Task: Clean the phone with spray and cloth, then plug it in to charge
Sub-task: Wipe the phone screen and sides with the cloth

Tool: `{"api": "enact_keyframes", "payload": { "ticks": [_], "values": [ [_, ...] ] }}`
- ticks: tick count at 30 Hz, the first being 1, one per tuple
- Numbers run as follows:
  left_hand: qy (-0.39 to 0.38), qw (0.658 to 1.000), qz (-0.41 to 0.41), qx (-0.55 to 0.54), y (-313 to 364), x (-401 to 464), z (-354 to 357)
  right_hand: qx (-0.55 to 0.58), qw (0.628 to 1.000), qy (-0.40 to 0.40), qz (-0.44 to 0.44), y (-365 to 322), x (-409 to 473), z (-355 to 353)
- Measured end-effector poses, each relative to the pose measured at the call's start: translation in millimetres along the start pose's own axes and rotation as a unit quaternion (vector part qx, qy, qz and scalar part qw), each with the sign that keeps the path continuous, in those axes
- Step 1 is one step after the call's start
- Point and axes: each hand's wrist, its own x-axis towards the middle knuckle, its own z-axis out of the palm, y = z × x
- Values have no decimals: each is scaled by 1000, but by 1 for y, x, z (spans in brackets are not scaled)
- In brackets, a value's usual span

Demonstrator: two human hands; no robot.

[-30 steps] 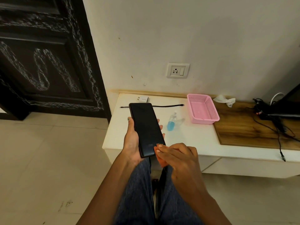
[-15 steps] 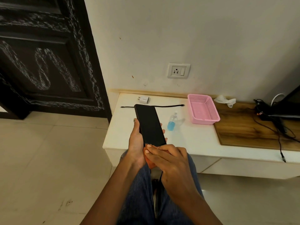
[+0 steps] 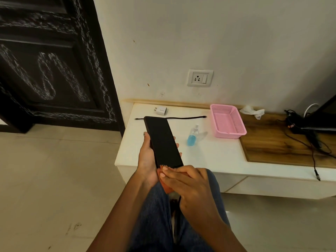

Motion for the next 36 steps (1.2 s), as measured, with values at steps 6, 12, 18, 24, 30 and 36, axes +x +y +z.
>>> {"api": "enact_keyframes", "payload": {
  "ticks": [6, 12, 18, 24, 30, 36],
  "values": [
    [-29, 999, -24, -1, 2, 0, 4, -20, 1000, 1, 17, 12, 5, -7],
    [-34, 998, -47, 2, 2, 2, 5, -23, 998, 31, 57, 17, 20, -6],
    [-34, 999, -34, 10, -4, 3, -1, 2, 999, 36, 21, -1, 9, 8],
    [-35, 999, -35, 16, -9, 6, -5, -14, 999, 34, -16, 0, 2, 8],
    [-32, 999, -43, -8, -8, 6, -6, -29, 998, 44, -26, 6, -9, 3],
    [-46, 998, -45, 7, -2, 5, -8, -58, 996, 59, -21, 21, -11, -3]
  ]
}}
